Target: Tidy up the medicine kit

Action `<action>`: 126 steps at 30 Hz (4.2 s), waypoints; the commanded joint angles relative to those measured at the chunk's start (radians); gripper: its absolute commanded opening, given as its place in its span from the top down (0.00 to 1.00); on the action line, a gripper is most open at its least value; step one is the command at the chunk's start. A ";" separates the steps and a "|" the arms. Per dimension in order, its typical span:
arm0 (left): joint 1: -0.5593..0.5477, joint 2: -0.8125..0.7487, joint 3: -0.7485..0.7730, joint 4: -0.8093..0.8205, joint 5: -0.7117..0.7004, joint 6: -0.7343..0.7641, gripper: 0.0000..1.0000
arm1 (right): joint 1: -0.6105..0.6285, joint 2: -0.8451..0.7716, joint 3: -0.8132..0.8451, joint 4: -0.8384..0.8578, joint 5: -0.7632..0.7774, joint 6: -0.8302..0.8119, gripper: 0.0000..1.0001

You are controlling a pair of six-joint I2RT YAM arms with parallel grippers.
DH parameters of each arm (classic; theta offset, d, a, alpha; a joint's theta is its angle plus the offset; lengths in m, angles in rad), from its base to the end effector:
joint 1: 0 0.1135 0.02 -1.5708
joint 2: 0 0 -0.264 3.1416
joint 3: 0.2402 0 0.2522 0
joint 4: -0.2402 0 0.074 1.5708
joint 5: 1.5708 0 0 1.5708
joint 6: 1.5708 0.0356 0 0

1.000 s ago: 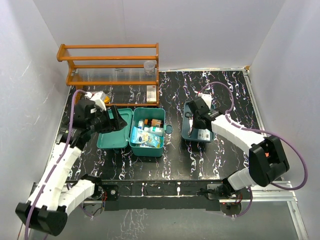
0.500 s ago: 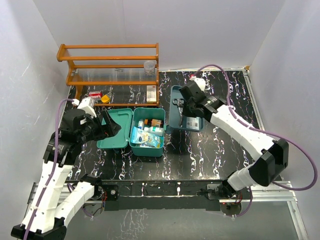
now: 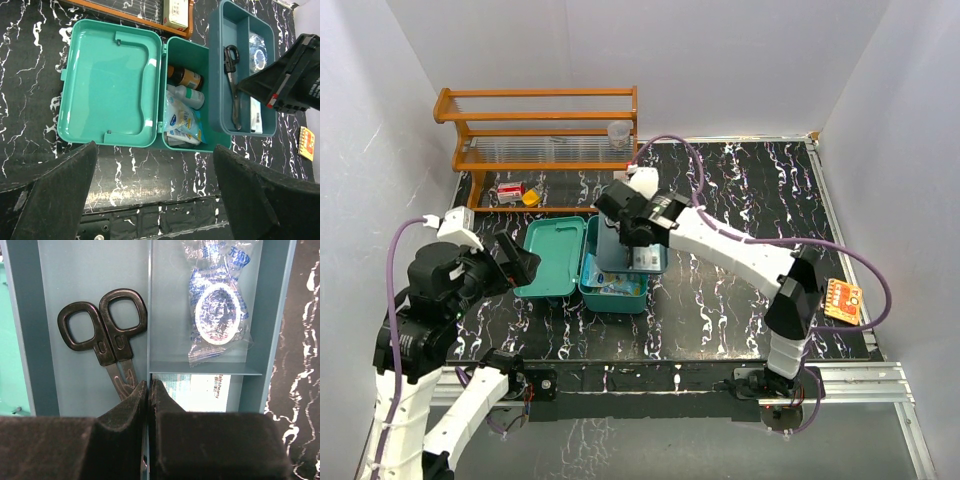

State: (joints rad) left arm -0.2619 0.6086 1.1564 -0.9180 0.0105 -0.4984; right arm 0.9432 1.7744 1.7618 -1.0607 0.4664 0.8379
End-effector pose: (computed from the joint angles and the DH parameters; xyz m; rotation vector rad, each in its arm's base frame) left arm 0.0805 -0.0220 0.4036 -0.2260 1.9629 -0.5115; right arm 0.2300 0.2897 0.3360 0.0189 2.4771 0.1189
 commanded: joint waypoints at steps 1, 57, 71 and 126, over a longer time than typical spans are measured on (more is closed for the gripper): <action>-0.001 -0.029 0.032 -0.075 -0.034 0.002 0.01 | 0.066 0.055 0.115 -0.040 0.108 0.119 1.00; -0.001 -0.114 0.017 -0.114 -0.015 -0.025 0.01 | 0.141 0.257 0.236 -0.136 0.024 0.096 1.00; -0.001 -0.112 0.013 -0.116 -0.019 -0.017 0.01 | 0.125 0.298 0.230 -0.124 0.013 0.078 1.00; 0.191 0.400 -0.220 0.242 -0.089 -0.001 0.29 | 0.077 -0.581 -0.560 0.377 -0.063 -0.002 0.46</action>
State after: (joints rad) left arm -0.1543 0.9802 0.9344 -0.7101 -0.1253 -0.5323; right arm 1.0245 1.2285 1.2198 -0.7490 0.3908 0.8246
